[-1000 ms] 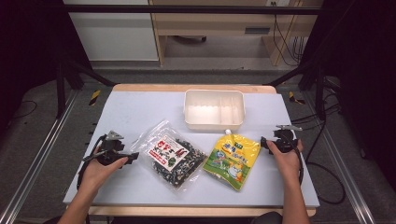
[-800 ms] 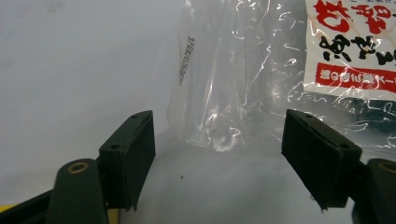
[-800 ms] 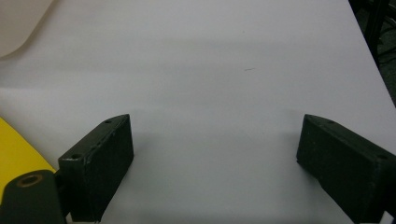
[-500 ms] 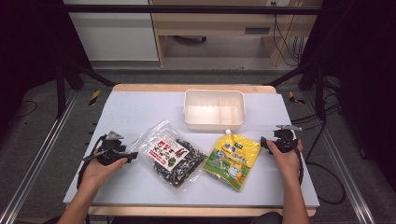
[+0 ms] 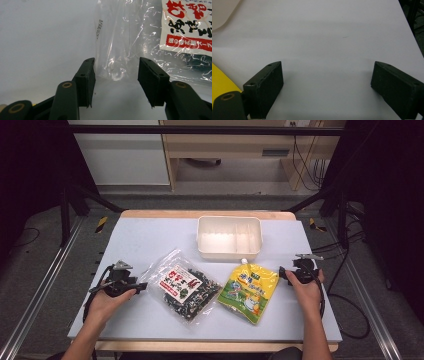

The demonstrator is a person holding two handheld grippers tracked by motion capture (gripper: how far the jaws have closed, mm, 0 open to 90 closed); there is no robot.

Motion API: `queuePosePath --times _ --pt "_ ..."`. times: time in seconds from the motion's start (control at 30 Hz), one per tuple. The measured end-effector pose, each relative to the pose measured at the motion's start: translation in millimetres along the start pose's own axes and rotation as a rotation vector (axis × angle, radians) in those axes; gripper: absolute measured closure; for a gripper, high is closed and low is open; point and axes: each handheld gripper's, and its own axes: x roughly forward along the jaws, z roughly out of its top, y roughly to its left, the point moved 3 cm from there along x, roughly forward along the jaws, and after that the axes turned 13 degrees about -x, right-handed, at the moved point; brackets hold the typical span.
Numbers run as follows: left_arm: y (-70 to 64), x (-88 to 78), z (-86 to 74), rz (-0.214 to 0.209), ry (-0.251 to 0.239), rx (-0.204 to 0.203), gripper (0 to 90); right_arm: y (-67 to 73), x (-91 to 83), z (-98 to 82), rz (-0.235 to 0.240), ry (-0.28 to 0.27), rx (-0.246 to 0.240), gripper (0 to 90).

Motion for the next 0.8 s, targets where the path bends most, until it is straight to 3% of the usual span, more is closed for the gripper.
queuePosePath --times 0.4,0.53,0.8 --pt "0.5 -0.2 0.2 0.000 0.007 -0.012 54.3 -0.5 0.3 -0.2 -0.002 -0.002 -0.008 10.7" --pt "1.5 -1.7 1.3 0.022 -0.010 -0.008 65.4 -0.5 0.4 -0.2 -0.002 -0.002 -0.008 10.7" --pt "1.9 1.8 0.9 0.043 0.003 0.005 73.7 0.3 0.4 0.1 -0.005 0.001 0.001 10.6"
